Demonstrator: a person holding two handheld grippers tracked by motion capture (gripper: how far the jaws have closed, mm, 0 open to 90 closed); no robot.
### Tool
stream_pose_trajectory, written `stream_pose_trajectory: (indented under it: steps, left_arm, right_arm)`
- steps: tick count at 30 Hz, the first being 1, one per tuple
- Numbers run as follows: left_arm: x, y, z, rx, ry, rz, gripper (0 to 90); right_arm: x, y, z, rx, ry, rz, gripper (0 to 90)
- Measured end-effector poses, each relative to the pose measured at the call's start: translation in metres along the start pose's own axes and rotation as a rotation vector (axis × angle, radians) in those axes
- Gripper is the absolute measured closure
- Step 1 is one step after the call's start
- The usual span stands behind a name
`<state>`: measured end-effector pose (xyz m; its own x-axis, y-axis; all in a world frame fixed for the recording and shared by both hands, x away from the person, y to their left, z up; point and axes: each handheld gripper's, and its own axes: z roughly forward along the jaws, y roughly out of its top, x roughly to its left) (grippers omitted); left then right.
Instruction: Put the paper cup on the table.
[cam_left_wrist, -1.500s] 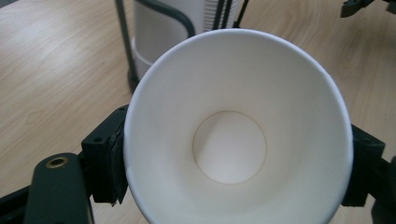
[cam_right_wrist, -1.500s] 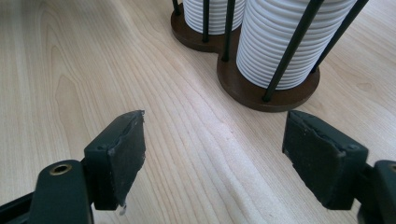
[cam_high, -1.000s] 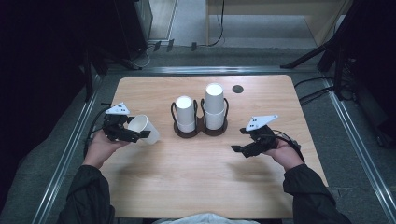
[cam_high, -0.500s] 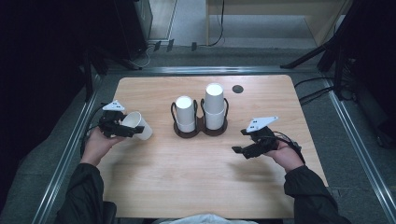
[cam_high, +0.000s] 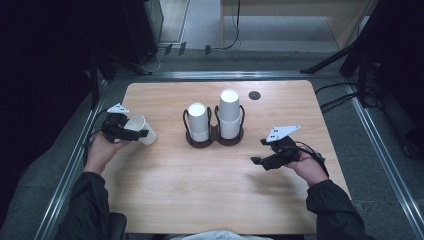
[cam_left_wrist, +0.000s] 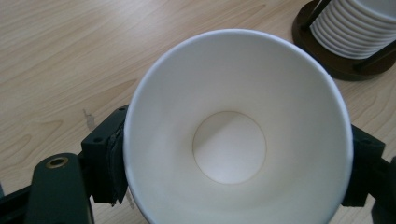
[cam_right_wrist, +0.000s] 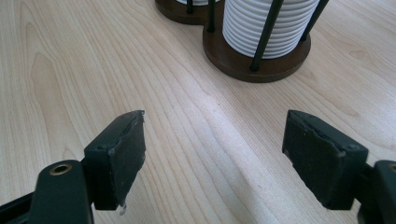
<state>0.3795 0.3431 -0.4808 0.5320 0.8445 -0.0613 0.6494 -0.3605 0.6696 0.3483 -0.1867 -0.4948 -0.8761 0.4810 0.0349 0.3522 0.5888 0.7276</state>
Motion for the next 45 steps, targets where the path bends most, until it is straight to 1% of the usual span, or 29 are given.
stream_pose_trajectory:
  steps: [2, 3, 4, 5, 7, 8, 9, 14, 22, 28, 29, 32, 33, 35, 36, 38, 42, 45]
  left_arm:
    - [0.001, 0.0, -0.001, 0.002, 0.007, -0.005, 17.9]
    - [0.003, 0.001, -0.002, -0.003, 0.018, -0.019, 17.8]
    - [0.004, 0.001, -0.003, 0.0, 0.03, -0.022, 17.9]
    - [0.004, 0.001, -0.003, 0.0, 0.03, -0.022, 17.9]
    - [0.006, 0.0, -0.003, 0.003, 0.045, -0.035, 17.9]
    - [0.008, 0.0, -0.002, 0.012, 0.063, -0.042, 17.9]
    - [0.008, 0.0, -0.002, 0.018, 0.073, -0.042, 17.9]
    - [0.009, -0.001, 0.0, 0.033, 0.082, -0.05, 17.7]
    - [0.009, -0.001, 0.004, 0.061, 0.096, -0.048, 17.2]
    - [0.008, -0.001, 0.006, 0.066, 0.098, -0.047, 16.8]
    - [0.007, 0.0, 0.006, 0.066, 0.094, -0.041, 16.6]
    - [0.007, 0.0, 0.007, 0.065, 0.088, -0.044, 15.7]
    - [0.007, 0.0, 0.007, 0.061, 0.063, -0.056, 15.3]
    - [0.007, 0.001, 0.007, 0.061, 0.059, -0.065, 12.3]
    - [0.007, 0.001, 0.007, 0.061, 0.059, -0.065, 12.2]
    - [0.008, 0.002, 0.007, 0.045, 0.04, -0.089, 10.4]
    - [0.008, 0.002, 0.005, 0.032, 0.009, -0.098, 8.9]
    - [0.009, 0.003, 0.004, 0.02, -0.012, -0.115, 5.8]
  right_arm:
    - [0.0, 0.0, -0.001, 0.0, 0.0, -0.001, 21.6]
    - [0.0, 0.0, -0.001, -0.001, -0.002, 0.0, 21.6]
    - [0.0, 0.0, -0.002, -0.005, -0.002, 0.003, 21.6]
    - [0.0, 0.0, -0.002, -0.005, -0.002, 0.003, 21.6]
    - [-0.001, -0.001, -0.003, -0.009, -0.004, 0.002, 21.6]
    - [-0.001, -0.001, -0.003, -0.011, -0.004, 0.0, 21.6]
    - [-0.001, -0.001, -0.003, -0.011, -0.006, -0.001, 21.6]
    - [-0.001, -0.001, -0.004, -0.011, -0.005, -0.002, 21.6]
    - [-0.001, 0.0, -0.003, -0.012, -0.005, 0.0, 21.6]
    - [-0.001, 0.0, -0.003, -0.016, -0.004, 0.001, 21.6]
    - [-0.001, 0.0, -0.003, -0.015, -0.004, 0.0, 21.6]
    - [-0.001, 0.0, -0.003, -0.015, -0.004, 0.0, 21.7]
    - [-0.001, 0.0, -0.003, -0.013, -0.003, 0.0, 21.6]
    - [0.0, 0.0, -0.003, -0.009, -0.002, 0.001, 21.7]
    - [0.0, 0.0, -0.003, -0.009, -0.002, 0.001, 21.6]
    - [0.0, 0.0, -0.003, -0.011, -0.002, 0.002, 21.6]
    - [-0.001, 0.0, -0.003, -0.014, -0.004, -0.001, 21.6]
    - [-0.001, 0.0, -0.004, -0.014, -0.001, 0.001, 21.6]
